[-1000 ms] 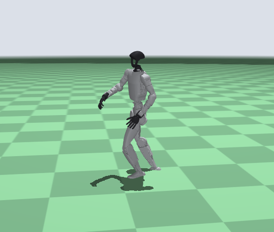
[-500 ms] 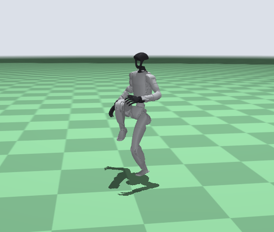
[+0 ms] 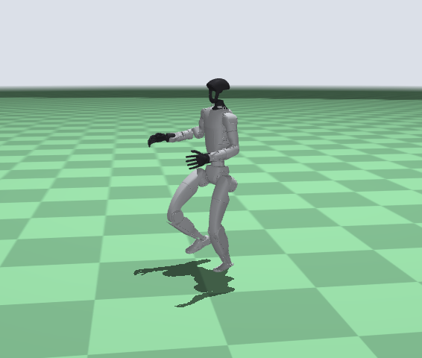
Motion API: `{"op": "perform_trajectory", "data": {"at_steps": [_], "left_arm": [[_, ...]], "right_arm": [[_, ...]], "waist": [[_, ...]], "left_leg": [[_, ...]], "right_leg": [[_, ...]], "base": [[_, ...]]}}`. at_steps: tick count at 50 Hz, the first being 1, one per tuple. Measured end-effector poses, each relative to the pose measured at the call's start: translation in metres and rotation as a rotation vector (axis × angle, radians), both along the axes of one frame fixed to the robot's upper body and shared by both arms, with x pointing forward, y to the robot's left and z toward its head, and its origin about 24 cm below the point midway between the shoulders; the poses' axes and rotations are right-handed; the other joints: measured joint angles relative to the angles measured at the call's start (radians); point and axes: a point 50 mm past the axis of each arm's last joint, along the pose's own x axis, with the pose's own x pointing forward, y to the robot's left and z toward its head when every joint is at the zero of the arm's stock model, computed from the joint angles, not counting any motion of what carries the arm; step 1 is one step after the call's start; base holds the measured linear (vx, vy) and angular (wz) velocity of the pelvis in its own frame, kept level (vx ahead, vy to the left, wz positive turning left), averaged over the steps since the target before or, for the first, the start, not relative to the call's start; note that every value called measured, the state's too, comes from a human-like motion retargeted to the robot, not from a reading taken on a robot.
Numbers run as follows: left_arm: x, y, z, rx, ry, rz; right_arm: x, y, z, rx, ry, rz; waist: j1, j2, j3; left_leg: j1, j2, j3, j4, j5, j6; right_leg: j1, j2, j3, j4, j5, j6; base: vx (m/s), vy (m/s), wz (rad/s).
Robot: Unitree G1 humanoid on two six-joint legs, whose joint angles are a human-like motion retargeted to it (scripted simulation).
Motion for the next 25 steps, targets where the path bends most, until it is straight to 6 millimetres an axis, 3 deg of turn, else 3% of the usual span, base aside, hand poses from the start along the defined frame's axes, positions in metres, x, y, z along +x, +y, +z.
{"op": "perform_trajectory", "data": {"at_steps": [5,10,17,25], "left_arm": [[-0.001,-0.017,-0.008,-0.071,-0.008,-0.083],[-0.007,-0.031,-0.013,-0.069,0.015,-0.193],[-0.014,-0.052,-0.014,-0.042,0.043,-0.392],[-0.019,-0.07,-0.012,-0.014,0.08,-0.599]], "right_arm": [[0.013,0.046,0.005,0.025,-0.056,0.185],[0.023,0.092,0.007,0.062,-0.088,0.351],[0.03,0.143,0.009,0.102,-0.092,0.542],[0.029,0.174,0.0,0.113,-0.007,0.693]], "waist": [[0.051,-0.005,-0.059],[0.125,0.032,-0.09],[0.196,0.068,-0.105],[0.264,0.07,-0.105]], "left_leg": [[0.065,-0.013,0.051,-0.153,0.031,-0.023],[0.105,0.077,0.084,-0.171,0.022,-0.05],[0.18,0.19,0.079,-0.14,0.006,-0.086],[0.266,0.255,0.046,-0.107,-0.007,-0.108]], "right_leg": [[0.29,-0.068,-0.035,-0.525,-0.145,0.043],[0.461,0.032,-0.043,-0.847,-0.167,0.049],[0.643,0.15,-0.045,-1.082,-0.128,0.04],[0.8,0.215,-0.06,-1.197,-0.099,0.031]], "base": [[0.21,-0.12,-0.77],[0.18,-0.17,-0.8],[0.13,-0.15,-0.32],[0.08,-0.09,0.06]]}}
